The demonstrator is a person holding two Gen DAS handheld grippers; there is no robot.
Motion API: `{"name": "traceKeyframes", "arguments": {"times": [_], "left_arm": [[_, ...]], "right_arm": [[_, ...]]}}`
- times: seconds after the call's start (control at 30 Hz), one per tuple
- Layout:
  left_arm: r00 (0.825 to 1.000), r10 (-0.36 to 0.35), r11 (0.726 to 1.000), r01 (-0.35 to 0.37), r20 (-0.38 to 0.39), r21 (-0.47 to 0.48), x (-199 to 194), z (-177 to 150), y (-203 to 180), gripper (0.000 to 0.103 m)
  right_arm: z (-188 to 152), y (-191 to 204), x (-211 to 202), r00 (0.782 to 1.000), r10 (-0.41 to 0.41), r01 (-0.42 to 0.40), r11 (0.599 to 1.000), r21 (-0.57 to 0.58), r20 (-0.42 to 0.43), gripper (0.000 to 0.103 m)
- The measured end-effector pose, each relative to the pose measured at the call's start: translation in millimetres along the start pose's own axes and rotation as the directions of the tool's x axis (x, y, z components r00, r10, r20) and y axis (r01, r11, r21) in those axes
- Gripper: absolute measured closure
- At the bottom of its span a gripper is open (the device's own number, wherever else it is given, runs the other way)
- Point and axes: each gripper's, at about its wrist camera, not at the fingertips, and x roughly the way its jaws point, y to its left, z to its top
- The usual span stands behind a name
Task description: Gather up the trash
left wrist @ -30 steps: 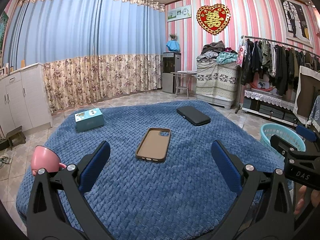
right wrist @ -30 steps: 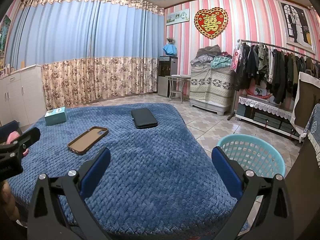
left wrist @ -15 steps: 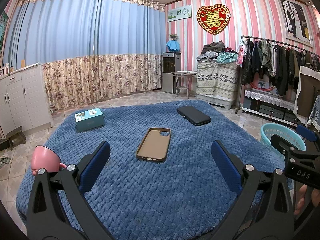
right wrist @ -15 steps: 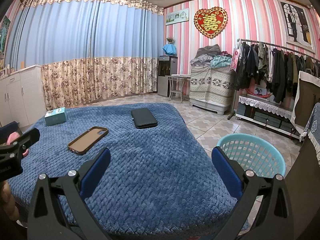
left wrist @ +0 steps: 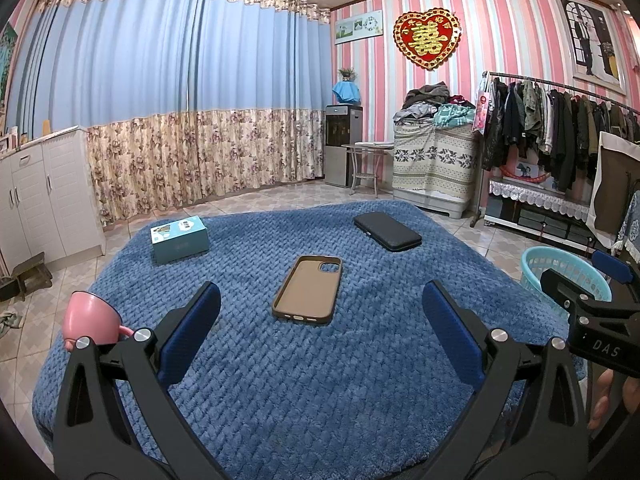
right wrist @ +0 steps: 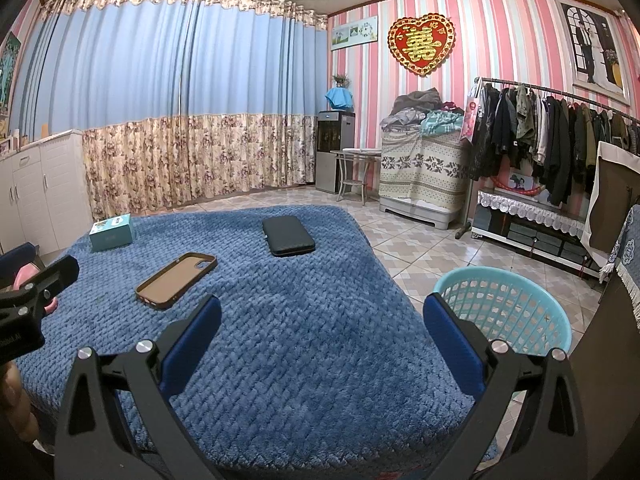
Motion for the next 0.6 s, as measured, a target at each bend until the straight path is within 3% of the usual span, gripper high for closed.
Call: {"name": "traceKeyframes", "arguments": {"times": [0.6], "left_arm": [[1.000,-0.014,1.000,0.014,-0.006,-0.001,3.0,0.3,-1.3,0.005]], "right_arm": [[0.3,-0.8,-0.2,1.000,0.000,0.000,1.000,0.003,-0.003,0.004]]}}
